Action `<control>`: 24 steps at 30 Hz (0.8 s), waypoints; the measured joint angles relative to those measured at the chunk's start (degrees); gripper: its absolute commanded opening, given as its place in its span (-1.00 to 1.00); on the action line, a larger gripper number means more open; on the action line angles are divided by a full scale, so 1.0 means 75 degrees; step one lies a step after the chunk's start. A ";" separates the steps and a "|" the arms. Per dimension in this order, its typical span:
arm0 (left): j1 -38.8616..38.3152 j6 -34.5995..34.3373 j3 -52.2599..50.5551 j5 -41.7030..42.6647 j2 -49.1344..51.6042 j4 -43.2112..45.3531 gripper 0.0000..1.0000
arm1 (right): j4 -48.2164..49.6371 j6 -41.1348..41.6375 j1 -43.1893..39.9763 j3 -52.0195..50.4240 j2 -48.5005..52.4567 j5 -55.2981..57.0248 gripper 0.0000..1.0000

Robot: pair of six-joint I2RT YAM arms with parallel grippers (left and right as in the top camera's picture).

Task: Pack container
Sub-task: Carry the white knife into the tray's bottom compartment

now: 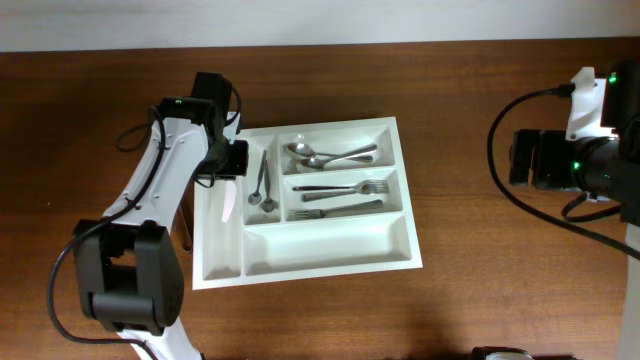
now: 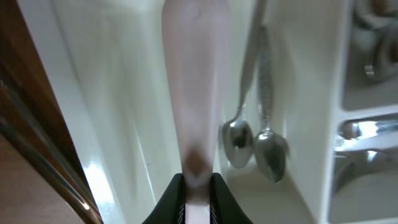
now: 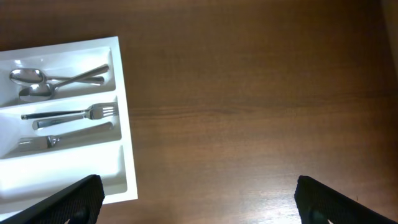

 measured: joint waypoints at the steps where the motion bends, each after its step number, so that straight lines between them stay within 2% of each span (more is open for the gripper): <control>1: 0.0012 -0.0047 -0.0061 -0.0029 0.0000 0.0012 -0.96 | 0.0017 0.0006 0.0000 0.0000 0.0000 0.0003 0.97; 9: -0.0265 -0.0160 -0.0172 -0.0050 0.0000 -0.0574 -0.96 | 0.0111 0.0006 0.0000 0.0000 0.0000 0.0000 0.97; 12: -0.0749 0.0207 -0.0175 -0.0052 -0.0003 -0.0903 -0.96 | 0.0111 0.0006 0.0000 0.0000 0.0000 0.0000 0.97; 15: -0.1355 0.1040 -0.0178 -0.0050 -0.0006 -0.1005 -0.96 | 0.0157 0.0003 0.0000 0.0000 0.0000 0.0003 0.97; 24: -0.3025 0.4523 -0.0181 -0.0044 -0.0009 -0.0968 -0.97 | 0.0286 0.0003 0.0000 0.0000 0.0000 0.0000 0.97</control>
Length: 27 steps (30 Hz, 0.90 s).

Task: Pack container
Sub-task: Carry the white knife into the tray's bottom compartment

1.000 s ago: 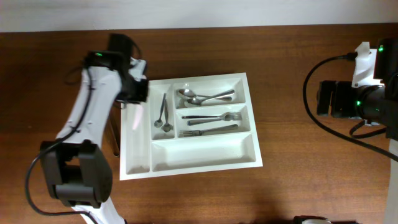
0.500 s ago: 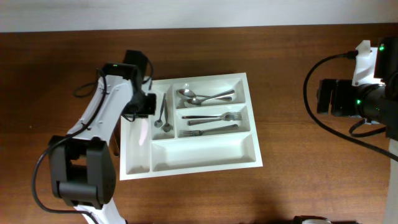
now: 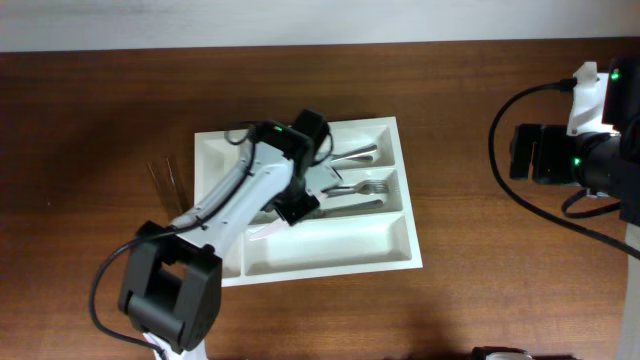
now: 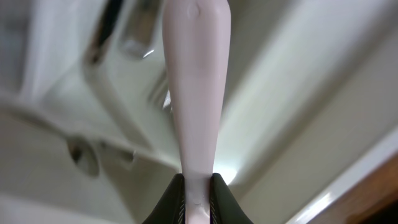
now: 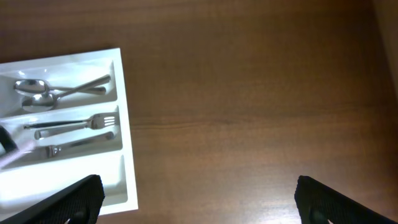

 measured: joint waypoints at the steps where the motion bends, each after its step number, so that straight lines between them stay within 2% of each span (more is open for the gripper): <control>1: -0.0111 0.0376 -0.0003 0.0020 0.0000 0.0000 -0.96 | 0.0032 0.0000 0.0000 0.0000 0.0000 0.0003 0.97; 5: -0.0484 0.1629 -0.0154 0.0315 -0.0003 0.0041 -0.95 | 0.0085 0.0003 0.0000 0.0000 0.0000 0.0003 0.98; 6: -0.0557 0.1851 -0.0242 0.0399 -0.0003 0.0087 -0.82 | 0.0087 0.0003 0.0000 0.0000 0.0000 0.0003 0.97; 7: -0.0629 0.2046 -0.0353 0.0478 -0.0003 0.0149 -0.60 | 0.0085 0.0003 0.0000 0.0000 0.0000 0.0003 0.97; 8: -0.0688 0.2259 -0.0475 0.0539 -0.0003 0.0221 -0.54 | 0.0087 0.0003 0.0000 0.0000 0.0000 0.0003 0.97; 14: -0.0778 0.2407 -0.0933 0.0542 -0.0003 0.0303 -0.51 | 0.0108 0.0009 0.0000 0.0000 0.0000 0.0003 0.97; 15: -0.0775 0.2305 -0.0906 0.0423 -0.0012 0.0251 -0.39 | 0.0122 0.0000 0.0000 0.0000 0.0000 0.0003 0.97; 16: -0.0775 0.2189 -0.0854 0.0274 -0.0017 0.0160 -0.07 | 0.0119 0.0003 0.0000 0.0000 0.0000 0.0003 0.97; 17: -0.0758 0.2084 -0.0752 0.0117 -0.0044 0.0029 0.53 | 0.0125 0.0003 0.0000 0.0000 0.0000 0.0003 0.97; 18: -0.0734 0.1950 -0.0606 0.0000 -0.0067 -0.0134 0.98 | 0.0125 0.0000 0.0000 0.0000 0.0000 0.0003 0.97; 23: -0.0169 0.1346 0.0641 -0.0338 -0.0720 -0.1096 0.98 | 0.0140 0.0000 0.0000 0.0000 0.0000 0.0006 0.97; 27: 0.0985 0.0755 0.1212 -0.0463 -0.1760 -0.1355 0.98 | 0.0140 0.0006 0.0000 -0.0003 0.0000 0.0003 0.97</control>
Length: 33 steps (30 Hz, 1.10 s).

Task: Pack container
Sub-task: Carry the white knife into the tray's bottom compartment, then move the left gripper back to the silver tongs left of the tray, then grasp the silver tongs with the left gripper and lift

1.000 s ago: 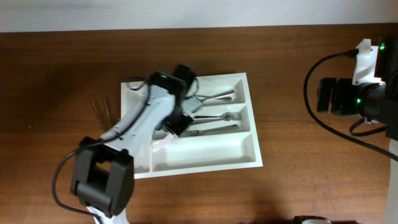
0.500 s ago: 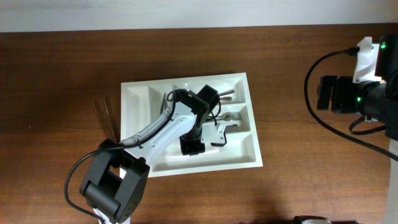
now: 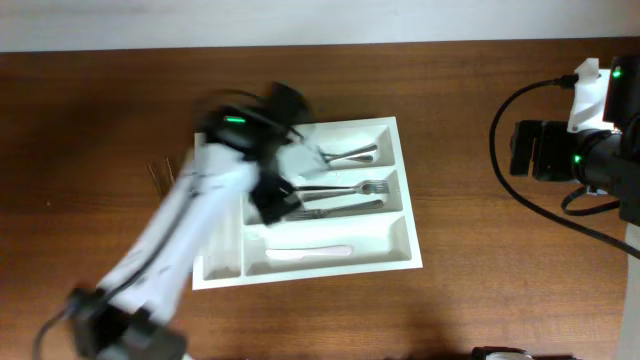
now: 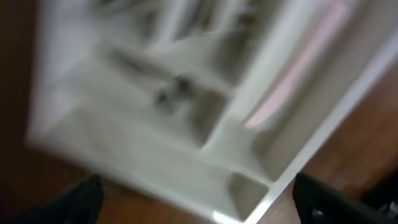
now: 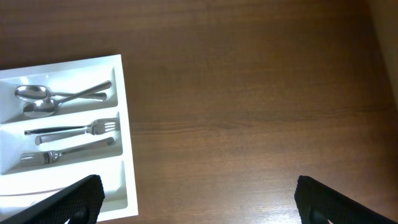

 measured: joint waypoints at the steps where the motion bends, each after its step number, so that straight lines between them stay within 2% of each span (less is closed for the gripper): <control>1: 0.0312 -0.0166 0.0041 -0.0012 -0.0172 -0.0055 0.98 | 0.0000 -0.0003 0.0000 0.0003 0.0000 0.0000 0.97; 4: 0.1813 -0.0755 0.0073 0.0379 -0.0615 -0.0236 0.98 | 0.0000 -0.0003 0.0000 0.0000 0.0000 0.0000 0.97; 9: 0.3759 -0.1256 0.0058 0.2159 -0.0560 0.0405 0.96 | 0.0000 -0.0003 0.0000 0.0000 0.0000 0.0000 0.97; 12: 0.4453 -0.2410 0.0055 0.2197 -0.0478 0.0595 0.65 | 0.0003 -0.0003 0.0000 0.0000 0.0000 0.0003 0.97; 14: 0.4806 -0.3660 -0.0023 0.1644 -0.0321 0.0516 0.61 | 0.0003 -0.0006 0.0000 0.0000 0.0000 0.0000 0.97; 18: 0.5071 -0.5412 -0.0851 0.0871 -0.0058 0.0988 0.62 | 0.0003 -0.0006 0.0000 0.0000 0.0000 0.0003 0.97; 22: 0.5050 -0.6458 -0.2154 0.0597 0.0064 0.2189 0.62 | 0.0003 -0.0006 0.0000 0.0000 0.0000 0.0003 0.97; 27: 0.5053 -0.7224 -0.3526 0.0408 0.0079 0.3378 0.54 | 0.0003 -0.0003 0.0000 0.0000 0.0000 0.0000 0.97; 33: 0.5053 -0.7551 -0.4214 0.0224 0.0096 0.4351 0.51 | 0.0003 -0.0006 0.0000 -0.0003 0.0000 0.0000 0.97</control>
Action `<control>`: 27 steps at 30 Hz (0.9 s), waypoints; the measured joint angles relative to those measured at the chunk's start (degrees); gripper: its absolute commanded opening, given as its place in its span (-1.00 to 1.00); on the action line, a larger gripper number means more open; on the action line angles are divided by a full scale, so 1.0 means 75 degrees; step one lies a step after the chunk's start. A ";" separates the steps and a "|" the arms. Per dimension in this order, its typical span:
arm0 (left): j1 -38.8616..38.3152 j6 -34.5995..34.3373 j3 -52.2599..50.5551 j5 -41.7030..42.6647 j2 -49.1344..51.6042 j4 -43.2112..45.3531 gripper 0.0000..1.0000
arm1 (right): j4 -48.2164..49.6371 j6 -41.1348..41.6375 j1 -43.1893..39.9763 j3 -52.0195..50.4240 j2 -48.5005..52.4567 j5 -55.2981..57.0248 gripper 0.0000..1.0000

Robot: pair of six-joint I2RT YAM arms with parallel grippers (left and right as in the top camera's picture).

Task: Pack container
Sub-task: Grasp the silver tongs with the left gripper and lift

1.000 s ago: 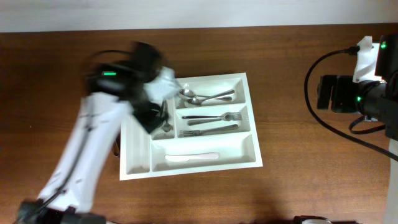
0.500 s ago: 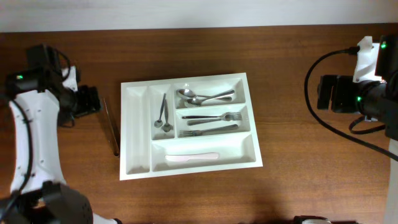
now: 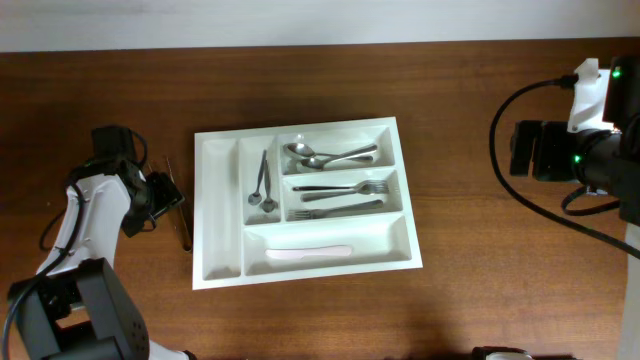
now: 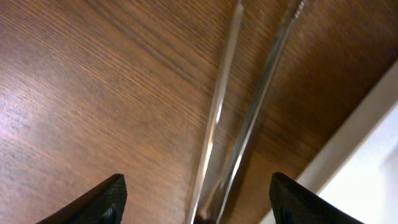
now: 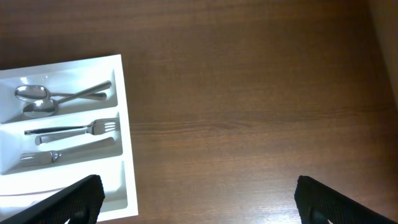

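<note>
The white cutlery tray (image 3: 218, 210) lies mid-table. A pale knife (image 3: 308, 253) rests in its long front compartment. Spoons (image 3: 330, 155), forks (image 3: 340, 188) and two teaspoons (image 3: 263, 182) fill other compartments. Two thin metal sticks (image 3: 184, 232) lie on the wood left of the tray. My left gripper (image 3: 172, 198) hovers over them, open and holding nothing; in the left wrist view the sticks (image 4: 217, 118) run between its fingers (image 4: 112, 196), with the tray's edge (image 4: 367, 162) at the right. My right gripper (image 5: 199, 202) is open, far right of the tray (image 5: 123, 137).
The tray's long left compartment holds nothing. The right arm's body and black cables (image 3: 510, 190) sit at the table's right edge. Bare wood (image 5: 249, 93) lies between the tray and the right arm.
My left arm was over the tray, blurred, with the pale knife lying in the front compartment. Now it is left of the tray, open above the two metal sticks. The right arm is unchanged.
First my left gripper was shut on the pale knife over the tray's left side. Then it held the knife over the tray's middle. Later the knife lay in the long front compartment and the gripper was open. Now the gripper is over the sticks beside the tray.
</note>
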 measured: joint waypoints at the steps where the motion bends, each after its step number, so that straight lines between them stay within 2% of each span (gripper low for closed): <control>1: 0.0000 -0.0023 -0.0055 -0.0038 0.0017 0.0099 0.50 | 0.0000 0.0003 0.0000 0.0000 0.0000 0.0000 0.97; 10: -0.0003 0.0041 -0.0137 0.0087 0.0886 0.0941 0.51 | 0.0000 0.0000 0.0000 0.0000 0.0000 0.0000 0.97; 19: -0.0003 0.0431 -0.0146 0.0201 0.1084 0.1151 0.51 | -0.0003 0.0000 0.0000 0.0000 0.0000 0.0000 0.97; 23: -0.0003 0.0495 -0.0146 0.0198 0.1102 0.1148 0.32 | -0.0003 0.0003 0.0000 0.0000 0.0000 0.0000 0.97; 27: -0.0003 0.0565 -0.0146 0.0184 0.1311 0.1142 0.29 | -0.0003 0.0003 0.0000 0.0000 0.0000 0.0000 0.97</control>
